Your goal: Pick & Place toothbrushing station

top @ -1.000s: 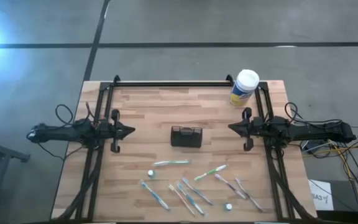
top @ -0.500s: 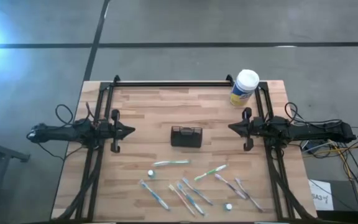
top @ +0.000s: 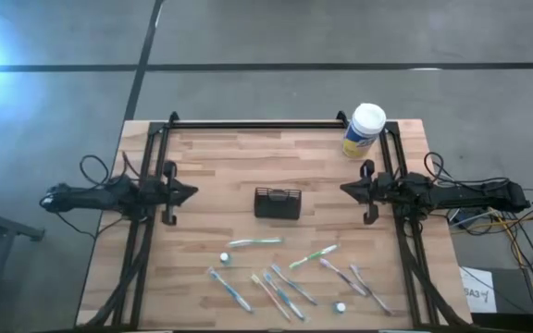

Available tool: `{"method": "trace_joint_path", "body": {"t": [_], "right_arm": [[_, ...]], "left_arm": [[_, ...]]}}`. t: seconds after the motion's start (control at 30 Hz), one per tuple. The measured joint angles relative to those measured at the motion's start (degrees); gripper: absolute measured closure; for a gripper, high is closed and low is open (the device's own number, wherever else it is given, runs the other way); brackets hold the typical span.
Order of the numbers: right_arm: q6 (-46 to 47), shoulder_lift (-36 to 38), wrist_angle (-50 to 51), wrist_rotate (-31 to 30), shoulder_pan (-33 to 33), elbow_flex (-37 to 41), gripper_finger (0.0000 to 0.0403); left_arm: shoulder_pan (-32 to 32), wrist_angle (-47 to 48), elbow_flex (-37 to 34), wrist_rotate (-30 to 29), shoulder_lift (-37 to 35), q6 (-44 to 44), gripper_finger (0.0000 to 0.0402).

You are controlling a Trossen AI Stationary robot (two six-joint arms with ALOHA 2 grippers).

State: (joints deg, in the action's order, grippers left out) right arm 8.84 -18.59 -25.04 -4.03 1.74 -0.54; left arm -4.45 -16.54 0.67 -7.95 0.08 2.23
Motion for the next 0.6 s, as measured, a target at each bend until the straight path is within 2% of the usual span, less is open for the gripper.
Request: {"method": "trace_joint_path", "body": {"t": [0.13,0.27,0.47,0.6], "right_arm": [[-1.67,-0.01,0.98,-0.04,0.02,0.00,0.0394],[-3.51,0.00,0.38,-0.32,0.02,0.00,0.0394],[-3.52,0.00,-0.48,-0.66,0.04,0.00,0.0394],[-4.91,0.07,-0.83,-0.63,0.04,0.00,0.0394]], "left_arm": [[-0.02,-4.23,0.97,4.38,0.28,-1.27,0.0386],[-0.26,-0.93,6.64,3.85,4.41,-3.55,0.0396],[-1.27,8.64,20.24,0.79,20.95,-6.66,0.0398],[-2.70,25.70,33.85,-2.57,34.60,-11.25,0.0399]]}}
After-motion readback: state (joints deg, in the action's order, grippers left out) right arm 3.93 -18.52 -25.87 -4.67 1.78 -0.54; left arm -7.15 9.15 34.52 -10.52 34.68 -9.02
